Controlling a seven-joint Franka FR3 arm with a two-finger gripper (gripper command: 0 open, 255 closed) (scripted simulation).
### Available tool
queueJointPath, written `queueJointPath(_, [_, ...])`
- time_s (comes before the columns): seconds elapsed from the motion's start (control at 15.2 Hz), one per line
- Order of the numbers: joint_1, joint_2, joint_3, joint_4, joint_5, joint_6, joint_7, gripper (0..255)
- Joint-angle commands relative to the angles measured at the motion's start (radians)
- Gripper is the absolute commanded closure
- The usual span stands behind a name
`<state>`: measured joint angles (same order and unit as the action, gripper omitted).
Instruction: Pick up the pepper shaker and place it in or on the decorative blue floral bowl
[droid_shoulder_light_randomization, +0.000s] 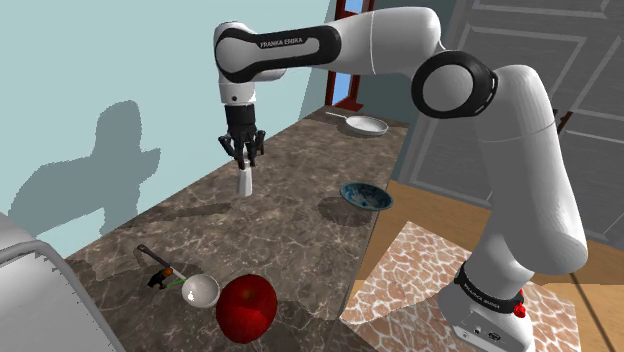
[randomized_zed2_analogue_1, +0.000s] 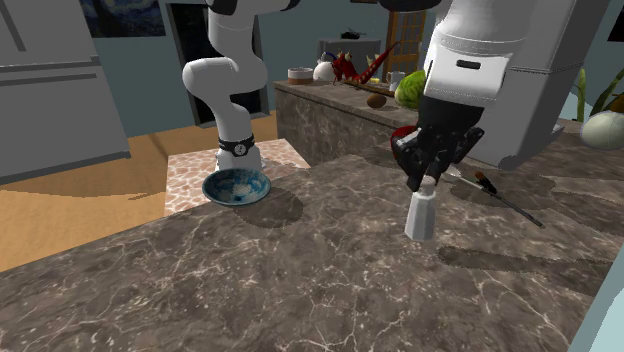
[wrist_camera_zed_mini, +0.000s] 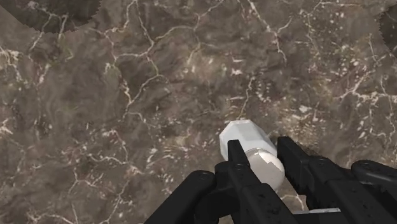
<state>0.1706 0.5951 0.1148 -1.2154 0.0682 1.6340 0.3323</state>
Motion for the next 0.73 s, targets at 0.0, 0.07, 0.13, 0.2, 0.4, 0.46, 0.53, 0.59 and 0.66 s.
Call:
queueJointPath(0.0, [0.0,0.001,0.0,0.031,0.0,-0.03,0.002,255])
queueJointPath(0.07, [0.0,0.002,0.0,0.045,0.0,-0.044,0.004,255])
queueJointPath(0.13, [0.001,0.002,0.001,0.06,0.0,-0.058,0.005,255])
queueJointPath(0.2, [0.001,0.003,0.001,0.075,-0.001,-0.071,0.006,255])
queueJointPath(0.4, [0.002,0.009,0.001,0.124,-0.001,-0.115,0.011,255])
queueJointPath(0.46, [0.003,0.011,0.001,0.142,-0.001,-0.13,0.012,255])
queueJointPath(0.53, [0.003,0.015,0.002,0.16,-0.001,-0.146,0.014,255])
queueJointPath(0.59, [0.004,0.018,0.002,0.18,-0.002,-0.161,0.015,255])
queueJointPath(0.66, [0.005,0.023,0.002,0.201,-0.002,-0.178,0.017,255])
